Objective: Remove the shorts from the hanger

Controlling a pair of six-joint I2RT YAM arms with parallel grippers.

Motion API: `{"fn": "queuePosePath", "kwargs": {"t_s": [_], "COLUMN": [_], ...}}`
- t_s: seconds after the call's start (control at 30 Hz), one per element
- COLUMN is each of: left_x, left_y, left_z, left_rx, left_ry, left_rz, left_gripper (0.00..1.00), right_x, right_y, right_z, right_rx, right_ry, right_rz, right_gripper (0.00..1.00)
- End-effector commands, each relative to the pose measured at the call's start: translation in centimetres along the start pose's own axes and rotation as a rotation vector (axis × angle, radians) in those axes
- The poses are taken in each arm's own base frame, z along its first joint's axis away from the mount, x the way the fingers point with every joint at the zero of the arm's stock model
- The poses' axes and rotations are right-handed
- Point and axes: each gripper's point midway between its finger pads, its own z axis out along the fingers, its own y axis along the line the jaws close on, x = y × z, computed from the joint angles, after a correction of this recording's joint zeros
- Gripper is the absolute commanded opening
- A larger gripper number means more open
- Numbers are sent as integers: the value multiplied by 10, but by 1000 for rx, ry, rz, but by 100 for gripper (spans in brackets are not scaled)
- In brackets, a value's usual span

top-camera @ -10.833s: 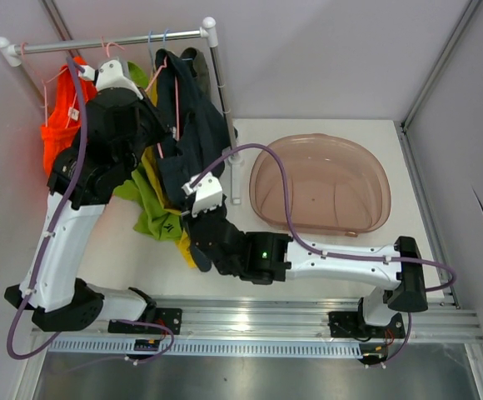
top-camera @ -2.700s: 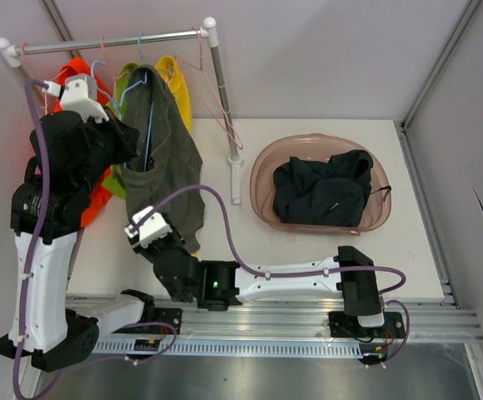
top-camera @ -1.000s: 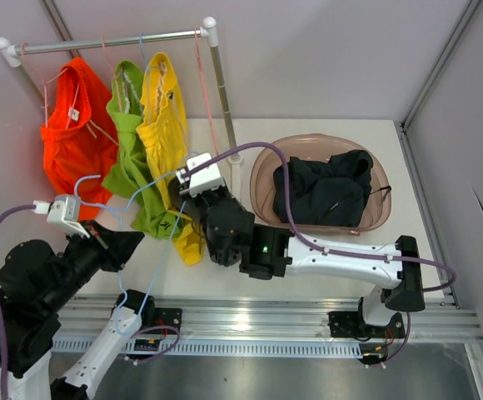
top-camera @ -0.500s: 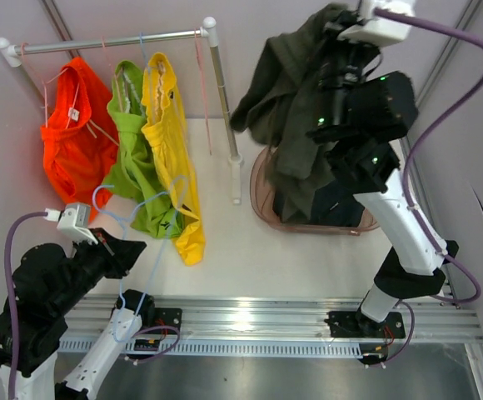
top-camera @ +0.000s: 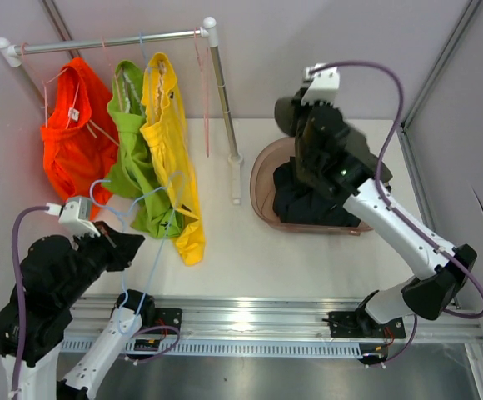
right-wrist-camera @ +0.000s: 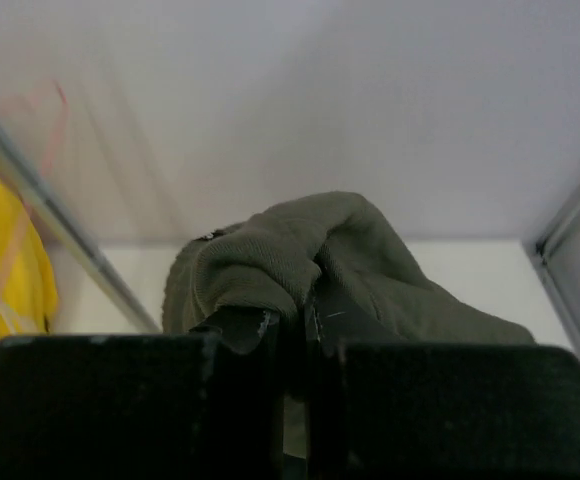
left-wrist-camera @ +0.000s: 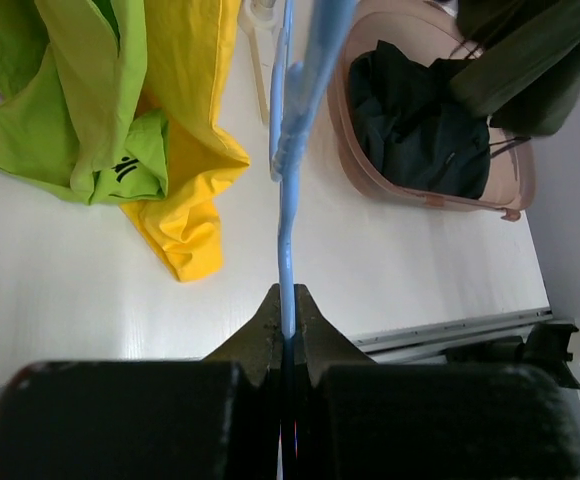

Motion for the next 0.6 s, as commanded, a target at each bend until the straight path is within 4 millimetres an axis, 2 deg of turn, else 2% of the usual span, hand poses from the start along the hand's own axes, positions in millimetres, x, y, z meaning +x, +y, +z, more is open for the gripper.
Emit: {"fn": "queuePosePath", "kwargs": {"t_s": [0.0, 0.03, 0.07, 0.1, 0.13, 0.17, 0.2, 0.23, 0.27, 0.3, 0.37, 0.4, 0.43, 0.47, 0.5, 0.57], "left_x": [-33, -37, -42, -50, -55, -64, -71, -81, -85, -100, -116, -129, -137, -142, -150, -172], "left_y": [-9, -7, -9, -13, -8, -10, -12, -12, -10, -15, -11, -15, -15, -16, -17, -25], "left_z": [12, 19, 19, 20, 29, 29, 31, 33, 46, 43, 54, 64, 71, 79, 97, 106], "left_rx": [-6, -30, -29, -20, -61, -63, -70, -80, -109, -108, -158, -172, -189, -197, -211, -215], "left_ry": [-77, -71, -78, -94, -92, -110, -124, -150, -131, -165, -185, -184, -189, -185, -166, -201], "left_rz": [24, 26, 35, 42, 50, 56, 62, 67, 85, 93, 122, 133, 153, 164, 176, 195], "left_gripper": [0, 0, 0, 0, 0, 0, 0, 0, 0, 0, 0, 0, 0, 0, 0, 0], "right_x": [12, 24, 54, 68, 83, 113, 130, 146, 182, 199, 237, 275, 290, 302, 317, 333], "right_y": [-3, -6, -9, -10, -14, -21, -24, -31, -39, -46, -65, -69, -79, -80, -83, -83], "right_z": [-19, -21, -27, -29, -32, -39, -42, -44, -52, -55, -61, -74, -75, -79, -89, -101], "right_rx": [-44, -37, -34, -32, -20, -5, 3, 28, 50, 73, 145, 139, 179, 185, 195, 207], "right_ry": [-18, -3, 43, 64, 87, 133, 159, 180, 238, 267, 354, 470, 516, 558, 617, 675], "right_rz": [175, 188, 168, 190, 190, 172, 177, 203, 175, 182, 226, 193, 243, 244, 228, 235], "right_gripper": [0, 0, 0, 0, 0, 0, 0, 0, 0, 0, 0, 7, 76, 99, 99, 99]}}
